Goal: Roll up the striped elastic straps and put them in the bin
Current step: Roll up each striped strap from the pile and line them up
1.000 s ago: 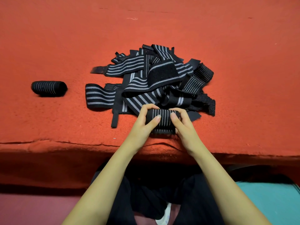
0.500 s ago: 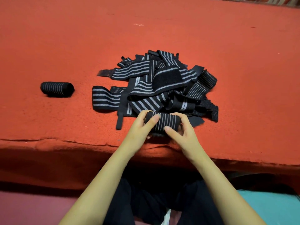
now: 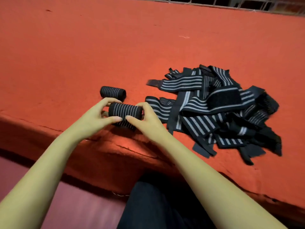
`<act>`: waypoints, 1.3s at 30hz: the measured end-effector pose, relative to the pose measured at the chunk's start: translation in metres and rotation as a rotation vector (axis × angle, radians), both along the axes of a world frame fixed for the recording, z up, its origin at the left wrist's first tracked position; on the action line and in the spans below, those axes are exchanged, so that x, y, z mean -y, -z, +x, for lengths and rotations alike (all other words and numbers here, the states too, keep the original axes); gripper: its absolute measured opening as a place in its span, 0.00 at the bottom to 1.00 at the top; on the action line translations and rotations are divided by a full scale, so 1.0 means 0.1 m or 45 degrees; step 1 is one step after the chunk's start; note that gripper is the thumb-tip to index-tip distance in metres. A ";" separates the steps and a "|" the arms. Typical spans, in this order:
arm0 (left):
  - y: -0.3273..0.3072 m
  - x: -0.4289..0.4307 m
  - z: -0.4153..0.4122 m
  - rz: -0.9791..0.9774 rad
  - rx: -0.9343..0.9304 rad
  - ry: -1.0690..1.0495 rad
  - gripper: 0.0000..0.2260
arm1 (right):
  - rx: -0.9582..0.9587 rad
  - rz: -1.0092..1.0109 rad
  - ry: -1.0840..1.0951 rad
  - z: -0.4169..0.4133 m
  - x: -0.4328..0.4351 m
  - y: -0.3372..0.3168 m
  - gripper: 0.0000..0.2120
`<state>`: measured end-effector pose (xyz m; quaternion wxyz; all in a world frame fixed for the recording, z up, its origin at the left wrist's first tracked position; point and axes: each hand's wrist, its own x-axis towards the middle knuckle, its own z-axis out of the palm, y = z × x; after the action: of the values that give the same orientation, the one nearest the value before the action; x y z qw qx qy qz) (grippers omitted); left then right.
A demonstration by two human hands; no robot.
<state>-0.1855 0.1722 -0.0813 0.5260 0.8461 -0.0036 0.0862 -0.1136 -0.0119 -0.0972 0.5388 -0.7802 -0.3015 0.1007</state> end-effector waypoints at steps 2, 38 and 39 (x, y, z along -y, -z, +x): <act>0.05 -0.27 0.04 0.106 -0.016 -0.042 0.17 | 0.015 -0.094 -0.060 0.08 -0.26 0.01 0.16; 0.17 -1.08 0.59 0.922 0.017 -0.181 0.21 | 0.406 -0.409 0.027 0.54 -1.04 0.25 0.23; 0.12 -1.07 0.58 0.946 -0.014 -0.164 0.22 | 0.415 -0.440 0.012 0.54 -1.03 0.22 0.23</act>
<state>-0.1277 0.2793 -0.0936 0.1767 0.9781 0.0213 0.1075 -0.0600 0.0908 -0.1188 0.3418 -0.8682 -0.3591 0.0212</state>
